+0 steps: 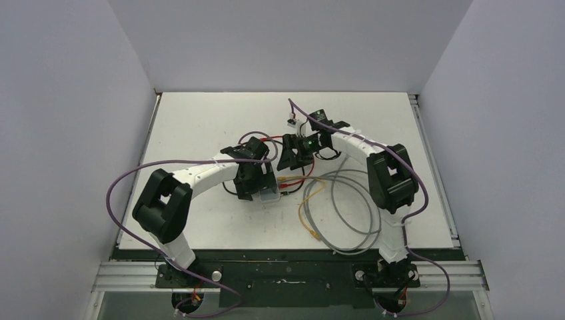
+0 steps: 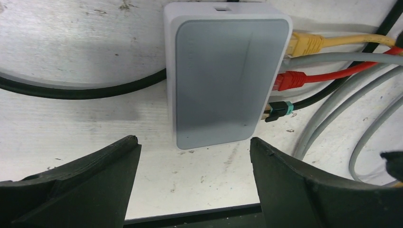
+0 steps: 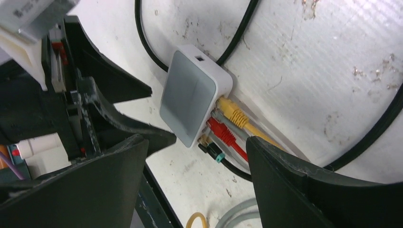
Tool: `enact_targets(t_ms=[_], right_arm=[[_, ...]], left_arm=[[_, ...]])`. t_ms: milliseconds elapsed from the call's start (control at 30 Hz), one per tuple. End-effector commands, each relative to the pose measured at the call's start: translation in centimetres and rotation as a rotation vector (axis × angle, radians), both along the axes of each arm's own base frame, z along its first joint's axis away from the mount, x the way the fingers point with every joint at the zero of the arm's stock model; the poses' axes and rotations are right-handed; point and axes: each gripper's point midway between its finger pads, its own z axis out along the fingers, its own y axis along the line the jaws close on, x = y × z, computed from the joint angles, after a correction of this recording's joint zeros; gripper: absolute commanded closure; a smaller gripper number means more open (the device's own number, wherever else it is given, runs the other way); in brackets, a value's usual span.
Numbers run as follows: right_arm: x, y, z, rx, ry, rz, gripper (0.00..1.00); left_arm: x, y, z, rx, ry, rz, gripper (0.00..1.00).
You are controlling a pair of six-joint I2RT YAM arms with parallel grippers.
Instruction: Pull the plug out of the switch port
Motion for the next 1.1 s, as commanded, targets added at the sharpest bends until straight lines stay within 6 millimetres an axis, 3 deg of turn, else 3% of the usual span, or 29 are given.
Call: enact_targets(t_ms=[0,267,300,633,767,1067], right_arm=[[1.6,1.6,1.2,0.048,-0.049,0.009,0.25],[1.5,1.3,-1.0,0.01,0.012,-0.018,0.34],[1.4,1.2,-1.2,0.008,0.016,-0.021,0.35],[1.6,0.9,-1.7,0.025,0.052,-0.062,0.39],[1.6,0.9,-1.8,0.025,0.058,-0.065,0.4],[1.4,0.4,-1.9,0.021,0.063,-0.069,0.41]], left_arm=[[0.9,-1.8,1.3,-0.068,-0.048,0.024,0.16],[1.2,-2.9,0.4,-0.055,-0.043,0.01,0.14],[1.2,-3.0,0.6,-0.047,-0.043,0.006,0.03],[1.3,-2.9,-0.4,0.034,-0.041,0.025,0.01],[1.5,-2.6,-0.5,0.057,-0.047,0.02,0.11],[1.3,-1.2,-0.9,0.134,-0.044,-0.006,0.23]])
